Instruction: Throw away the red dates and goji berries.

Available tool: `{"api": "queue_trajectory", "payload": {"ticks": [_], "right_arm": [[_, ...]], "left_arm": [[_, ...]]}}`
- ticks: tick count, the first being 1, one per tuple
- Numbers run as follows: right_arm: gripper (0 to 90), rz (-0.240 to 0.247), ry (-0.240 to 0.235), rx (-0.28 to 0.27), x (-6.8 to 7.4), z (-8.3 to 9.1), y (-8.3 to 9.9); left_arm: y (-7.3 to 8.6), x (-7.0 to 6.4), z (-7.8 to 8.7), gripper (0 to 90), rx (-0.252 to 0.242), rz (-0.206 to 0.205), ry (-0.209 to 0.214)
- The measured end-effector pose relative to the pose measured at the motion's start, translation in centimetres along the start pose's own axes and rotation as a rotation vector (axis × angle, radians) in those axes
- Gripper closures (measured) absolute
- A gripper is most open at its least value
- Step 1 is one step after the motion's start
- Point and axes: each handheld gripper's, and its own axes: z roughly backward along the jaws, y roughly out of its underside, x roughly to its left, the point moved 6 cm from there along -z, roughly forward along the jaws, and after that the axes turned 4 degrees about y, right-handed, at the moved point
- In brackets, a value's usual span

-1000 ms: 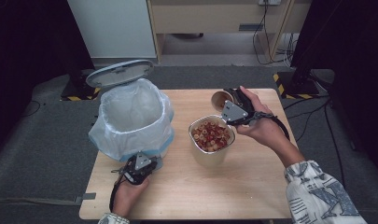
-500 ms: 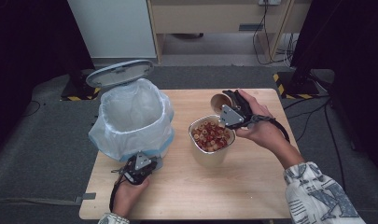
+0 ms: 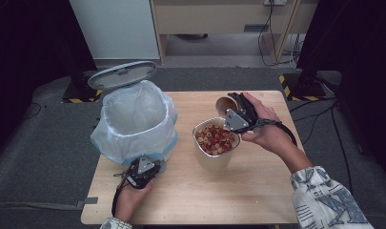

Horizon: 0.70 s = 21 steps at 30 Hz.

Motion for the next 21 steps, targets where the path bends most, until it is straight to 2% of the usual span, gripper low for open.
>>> {"api": "queue_trajectory", "payload": {"ticks": [11, 21], "right_arm": [[28.8, 0.014, 0.007, 0.003, -0.4, 0.4, -0.1], [28.8, 0.042, 0.029, 0.005, -1.7, 0.9, -0.4]], "left_arm": [[0.0, 0.0, 0.0, 89.6, 0.001, -0.001, -0.001], [0.0, 0.0, 0.0, 89.6, 0.0, 0.0, -0.003]]}}
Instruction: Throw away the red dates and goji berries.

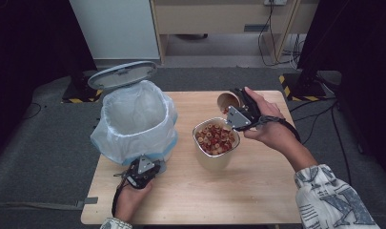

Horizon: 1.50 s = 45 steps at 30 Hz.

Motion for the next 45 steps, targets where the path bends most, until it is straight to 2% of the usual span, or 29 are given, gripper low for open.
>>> {"api": "queue_trajectory", "payload": {"ticks": [12, 29, 45], "right_arm": [[28.8, 0.037, 0.022, -0.001, -1.2, 0.4, -0.6], [28.8, 0.078, 0.029, 0.004, -1.7, 0.6, -1.0], [28.9, 0.119, 0.048, 0.015, -2.8, 0.9, -1.4]], "left_arm": [[0.0, 0.0, 0.0, 89.5, -0.002, -0.001, 0.0], [0.0, 0.0, 0.0, 89.5, -0.003, 0.007, 0.001], [0.0, 0.0, 0.0, 89.5, -0.003, 0.007, 0.001]]}}
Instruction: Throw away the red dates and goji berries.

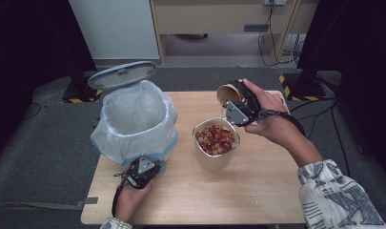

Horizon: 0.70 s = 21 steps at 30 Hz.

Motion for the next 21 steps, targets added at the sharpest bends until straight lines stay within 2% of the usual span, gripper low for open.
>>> {"api": "queue_trajectory", "payload": {"ticks": [3, 11, 14, 21], "right_arm": [[29.0, 0.023, 0.007, 0.007, -0.14, 0.02, -0.01], [29.2, 0.043, 0.014, 0.011, -0.32, 0.13, -0.06], [29.2, 0.098, 0.019, 0.021, -0.25, 0.15, -0.11], [29.2, 0.135, 0.028, 0.023, -0.37, 0.24, -0.38]], "left_arm": [[0.0, 0.0, 0.0, 89.5, 0.0, 0.001, 0.0], [-0.01, 0.02, 0.0, 89.5, 0.0, -0.002, 0.001], [-0.01, -0.01, 0.0, 89.5, 0.0, 0.001, 0.0], [0.0, -0.01, 0.0, 89.5, 0.001, 0.0, 0.0]]}}
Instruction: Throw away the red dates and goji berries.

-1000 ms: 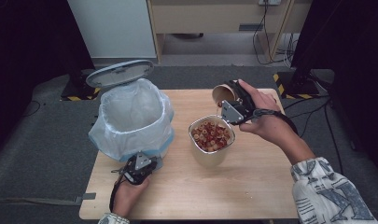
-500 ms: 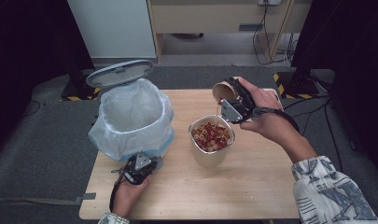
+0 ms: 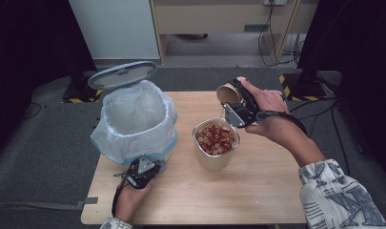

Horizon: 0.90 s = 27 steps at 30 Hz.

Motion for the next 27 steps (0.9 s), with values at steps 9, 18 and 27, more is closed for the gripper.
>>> {"api": "queue_trajectory", "payload": {"ticks": [9, 18, 27], "right_arm": [[29.2, 0.039, 0.02, 0.005, -0.44, 0.14, -0.23], [29.2, 0.059, 0.033, 0.009, -0.76, 0.29, -0.24], [29.2, 0.062, 0.035, 0.002, -0.67, 0.2, -0.53]], "left_arm": [[-0.02, 0.06, 0.01, 89.5, 0.0, -0.007, -0.001], [-0.02, 0.05, 0.02, 89.5, 0.002, -0.007, -0.002], [-0.02, 0.06, 0.02, 89.5, 0.002, -0.008, -0.002]]}}
